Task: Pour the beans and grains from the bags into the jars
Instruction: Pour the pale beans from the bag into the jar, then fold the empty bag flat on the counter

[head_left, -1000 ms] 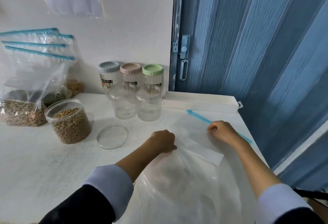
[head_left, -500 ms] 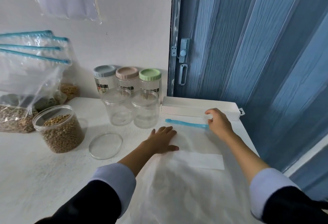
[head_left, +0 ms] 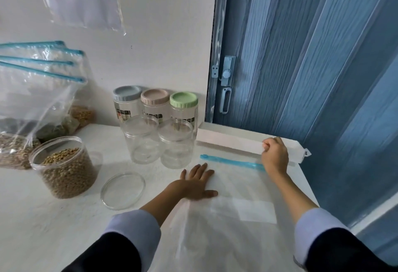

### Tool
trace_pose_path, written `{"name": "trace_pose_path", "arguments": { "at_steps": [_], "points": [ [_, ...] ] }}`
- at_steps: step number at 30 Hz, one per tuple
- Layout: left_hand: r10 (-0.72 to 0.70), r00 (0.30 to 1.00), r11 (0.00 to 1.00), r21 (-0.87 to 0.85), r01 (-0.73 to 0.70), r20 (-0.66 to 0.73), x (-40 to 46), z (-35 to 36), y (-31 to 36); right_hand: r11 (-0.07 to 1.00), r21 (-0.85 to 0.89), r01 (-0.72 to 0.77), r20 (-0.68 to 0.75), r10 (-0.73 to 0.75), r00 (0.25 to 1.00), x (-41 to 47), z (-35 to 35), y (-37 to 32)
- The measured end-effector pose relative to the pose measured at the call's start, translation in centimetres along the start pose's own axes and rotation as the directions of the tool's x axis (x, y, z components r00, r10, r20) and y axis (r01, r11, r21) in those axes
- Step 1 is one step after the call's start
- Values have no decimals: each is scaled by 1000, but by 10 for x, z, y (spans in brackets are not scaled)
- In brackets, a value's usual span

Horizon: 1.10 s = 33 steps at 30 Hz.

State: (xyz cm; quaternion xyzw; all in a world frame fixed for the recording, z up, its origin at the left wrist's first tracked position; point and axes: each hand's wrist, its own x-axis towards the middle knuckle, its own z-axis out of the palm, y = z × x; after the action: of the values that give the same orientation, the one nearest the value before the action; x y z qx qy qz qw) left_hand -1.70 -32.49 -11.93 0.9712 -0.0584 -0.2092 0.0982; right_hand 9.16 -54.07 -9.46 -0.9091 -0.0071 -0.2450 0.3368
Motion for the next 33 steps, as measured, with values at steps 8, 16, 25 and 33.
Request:
{"name": "trace_pose_path", "arguments": {
  "at_steps": [8, 16, 25, 33],
  "points": [
    [-9, 999, 1000, 0, 9, -34, -2, 4, 2, 982, -187, 3, 93, 15, 996, -38, -7, -3],
    [-9, 997, 1000, -18, 8, -77, -11, 10, 7, 956, -293, 6, 239, 68, 969, -39, -21, -7],
    [36, 955, 970, -219, -104, -294, -32, 12, 4, 969, -247, 7, 236, 53, 970, -48, -35, -9],
    [13, 484, 914, -186, -360, -875, -87, -28, -31, 912, 85, 401, 44, -405, 913, -70, -31, -95]
  ]
}}
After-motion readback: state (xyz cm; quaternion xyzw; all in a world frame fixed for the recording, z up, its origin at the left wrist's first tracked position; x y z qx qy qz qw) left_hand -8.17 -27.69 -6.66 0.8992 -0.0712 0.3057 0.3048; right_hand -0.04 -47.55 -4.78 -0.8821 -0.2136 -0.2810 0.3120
